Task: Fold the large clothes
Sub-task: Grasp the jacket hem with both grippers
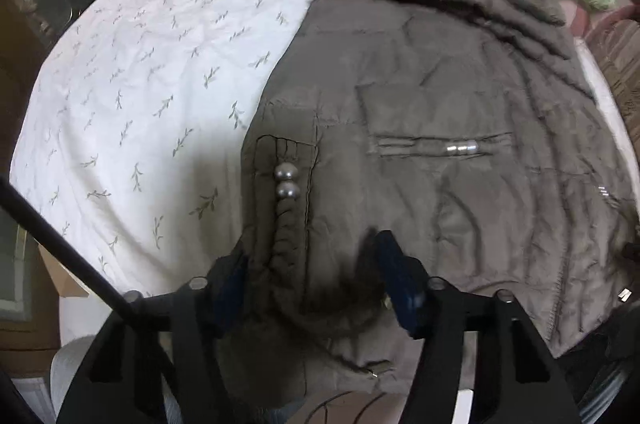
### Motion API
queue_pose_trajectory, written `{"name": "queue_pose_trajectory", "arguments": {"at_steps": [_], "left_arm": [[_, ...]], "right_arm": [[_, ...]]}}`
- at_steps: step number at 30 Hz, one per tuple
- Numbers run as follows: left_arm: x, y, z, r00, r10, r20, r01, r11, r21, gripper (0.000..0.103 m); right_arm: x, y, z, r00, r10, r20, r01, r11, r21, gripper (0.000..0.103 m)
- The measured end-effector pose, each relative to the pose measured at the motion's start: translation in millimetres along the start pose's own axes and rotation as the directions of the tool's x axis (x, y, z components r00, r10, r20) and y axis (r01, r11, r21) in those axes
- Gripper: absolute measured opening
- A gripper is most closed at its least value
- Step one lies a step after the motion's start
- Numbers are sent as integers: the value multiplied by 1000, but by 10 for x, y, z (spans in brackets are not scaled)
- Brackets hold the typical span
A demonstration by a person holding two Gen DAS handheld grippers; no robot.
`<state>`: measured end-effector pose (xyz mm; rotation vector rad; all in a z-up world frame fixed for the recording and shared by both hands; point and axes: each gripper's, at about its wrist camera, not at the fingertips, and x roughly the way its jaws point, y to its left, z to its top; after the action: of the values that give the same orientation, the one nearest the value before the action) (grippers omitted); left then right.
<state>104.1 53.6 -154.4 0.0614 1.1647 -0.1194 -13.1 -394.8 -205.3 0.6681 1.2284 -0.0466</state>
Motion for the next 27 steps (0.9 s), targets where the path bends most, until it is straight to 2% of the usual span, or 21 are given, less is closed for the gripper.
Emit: {"name": "queue_pose_trajectory", "arguments": {"at_steps": [3,5,7,8,9,11,13,15,17,19,21,23,27], "left_arm": [[-83,16,-71,998,-57,1,57,998,-19,57],[-22,16,-109,1000,-19,5,19,1000,-19,57],[89,31,-131,999,21,-29,-22,1000,-16,55],[82,50,-126,999,18,-30,-19,1000,-21,44],[53,73,-129,1000,9,-23,-9,999,-31,33],[-27,127,-121,999,-47,-10,46,997,-63,21],[-133,134,-123,996,-87,5,87,994,-61,16],[-237,154,-120,993,-115,28,116,991,-62,12],[-349,289,-94,977,-206,49,211,971,-111,11],[-505,447,-84,949,-306,75,314,937,-154,11],[-609,496,-85,935,-342,92,353,923,-155,11],[-730,573,-101,912,-397,104,410,895,-175,11],[-963,707,-102,854,-498,150,519,834,-188,11]], "right_arm": [[-57,46,-61,1000,-19,19,19,999,-27,56],[-92,20,-72,999,-6,42,7,1000,-17,54],[-111,102,-42,998,-3,64,6,999,-50,39],[-126,161,-30,997,5,76,2,997,-83,26],[-143,209,-28,996,15,91,-6,995,-102,23],[-219,300,-52,991,31,133,-12,990,-140,20],[-324,294,-59,981,89,173,-66,989,-134,18],[-458,245,-86,960,184,213,-158,979,-130,16],[-591,202,-111,939,245,240,-216,966,-140,15],[-721,170,-149,922,296,249,-267,953,-146,15],[-863,213,-195,904,340,258,-303,937,-174,15],[-1005,292,-246,889,373,264,-325,922,-209,15],[-1239,443,-310,870,407,278,-333,901,-277,15]]}}
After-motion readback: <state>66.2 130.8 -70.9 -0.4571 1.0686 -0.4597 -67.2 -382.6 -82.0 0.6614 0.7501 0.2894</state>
